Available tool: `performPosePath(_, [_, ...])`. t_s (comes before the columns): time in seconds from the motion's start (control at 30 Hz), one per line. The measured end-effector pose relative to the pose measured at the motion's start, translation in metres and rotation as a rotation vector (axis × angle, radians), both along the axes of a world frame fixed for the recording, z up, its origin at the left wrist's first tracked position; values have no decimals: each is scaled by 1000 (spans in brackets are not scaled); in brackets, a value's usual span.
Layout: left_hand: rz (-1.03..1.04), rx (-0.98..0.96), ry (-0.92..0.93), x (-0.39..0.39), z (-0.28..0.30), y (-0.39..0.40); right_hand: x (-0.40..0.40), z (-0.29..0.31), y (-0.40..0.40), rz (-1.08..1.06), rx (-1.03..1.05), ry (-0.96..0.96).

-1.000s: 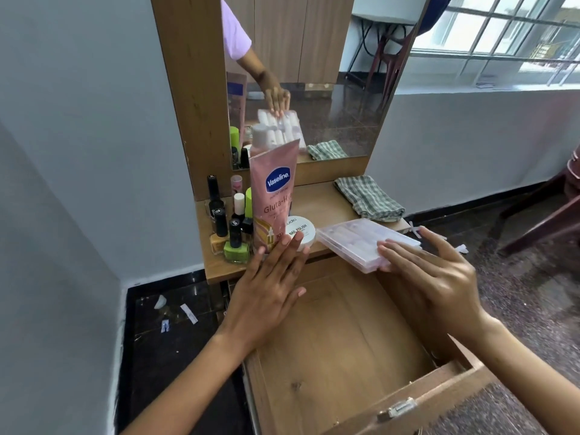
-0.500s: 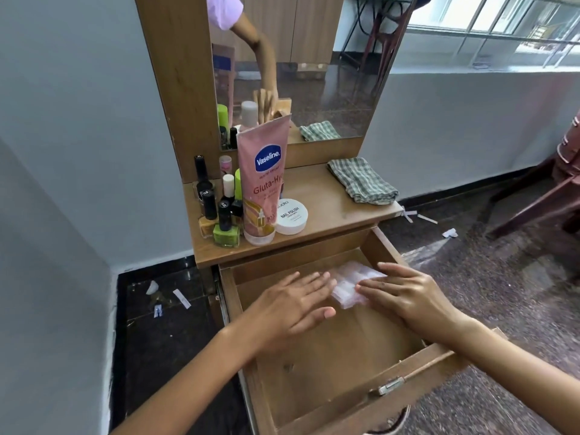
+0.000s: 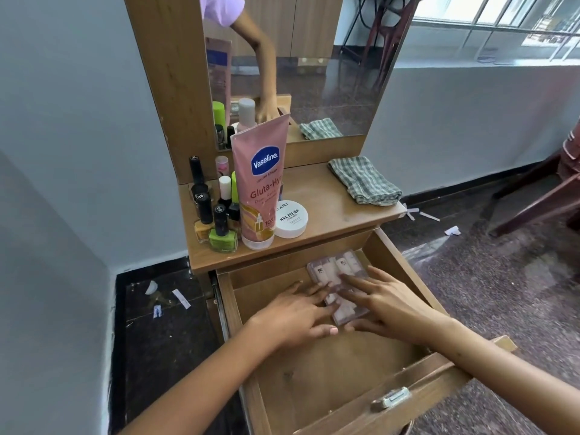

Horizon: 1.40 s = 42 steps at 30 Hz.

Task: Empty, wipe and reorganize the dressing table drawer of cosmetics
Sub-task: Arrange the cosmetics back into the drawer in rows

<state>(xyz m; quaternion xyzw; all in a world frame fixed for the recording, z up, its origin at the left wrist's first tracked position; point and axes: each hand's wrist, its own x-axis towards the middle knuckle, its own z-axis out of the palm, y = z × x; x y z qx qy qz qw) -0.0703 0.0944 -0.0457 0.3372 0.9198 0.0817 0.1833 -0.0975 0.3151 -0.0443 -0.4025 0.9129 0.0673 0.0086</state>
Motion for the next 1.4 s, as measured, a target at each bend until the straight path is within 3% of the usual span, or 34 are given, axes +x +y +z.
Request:
performPosePath(0.23, [-46,-6,20,-13,-13,21,8,-5,2,-232,76,16])
performPosePath(0.4, [-43,-19,37,-19,-16,27,6,-4,3,-236,48,-58])
performPosePath(0.47, [-40,-22,43,-17,-12,24,5,0,-1,-201,21,4])
performPosePath(0.67, [83,80,175,26,21,-23,6,48,-38,-41,-630,225])
performPosePath(0.73, [182,57,248,50,17,-46,0,58,-59,-12,-701,237])
performPosePath(0.93, [403,31,339,97,1,-72,-32,46,-93,11,-525,142])
performPosePath(1.07, [507,12,366,105,-1,-74,-31,40,-91,-23,-671,69])
performPosePath(1.2, [510,32,341,113,-3,-77,-17,49,-77,-48,-772,50])
performPosePath(1.4, [491,151,233,117,3,-77,11,47,-20,74,-614,-36])
